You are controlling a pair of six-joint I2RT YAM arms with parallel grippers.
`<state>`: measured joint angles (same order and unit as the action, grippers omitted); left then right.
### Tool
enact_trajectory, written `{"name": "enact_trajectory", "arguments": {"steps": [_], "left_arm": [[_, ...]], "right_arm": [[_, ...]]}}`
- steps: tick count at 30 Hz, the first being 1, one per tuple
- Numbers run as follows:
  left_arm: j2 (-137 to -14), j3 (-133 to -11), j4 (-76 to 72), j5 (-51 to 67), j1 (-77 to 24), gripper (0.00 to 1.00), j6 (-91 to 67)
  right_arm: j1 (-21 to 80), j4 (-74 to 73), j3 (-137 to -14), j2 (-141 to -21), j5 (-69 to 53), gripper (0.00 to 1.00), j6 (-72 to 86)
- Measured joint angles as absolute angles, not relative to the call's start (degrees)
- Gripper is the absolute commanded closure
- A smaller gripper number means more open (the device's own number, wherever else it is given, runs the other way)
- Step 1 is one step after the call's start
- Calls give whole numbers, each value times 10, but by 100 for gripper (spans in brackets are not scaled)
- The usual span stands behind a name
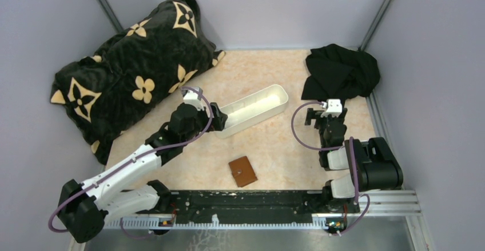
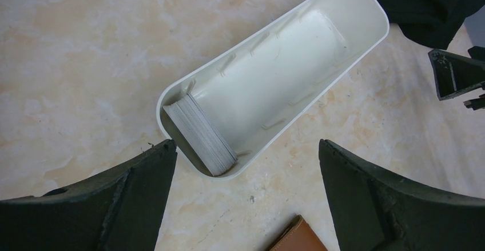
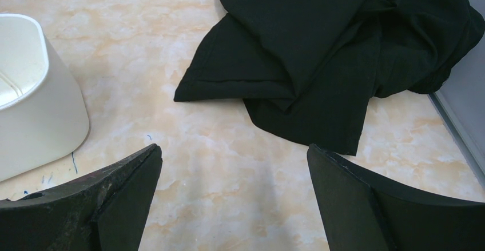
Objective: Take the credit cards out of the card holder
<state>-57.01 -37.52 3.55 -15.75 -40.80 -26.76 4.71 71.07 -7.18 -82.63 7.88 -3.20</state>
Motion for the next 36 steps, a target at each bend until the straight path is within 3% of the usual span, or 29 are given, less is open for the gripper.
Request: {"name": "enact_trajectory", "arguments": {"steps": [14,32,36], "left_arm": [[-508,-350,60,-173,-408,0,-272],[-629,-392,27,-203,-408,1,-272],[-647,-424,28,-199,-408,1,-271]], "right_arm": [[47,711,-72,-826,79,1,-32],[43,699,-74,-826,77,1,-28],[29,627,-104,-810,73,1,-17]]}}
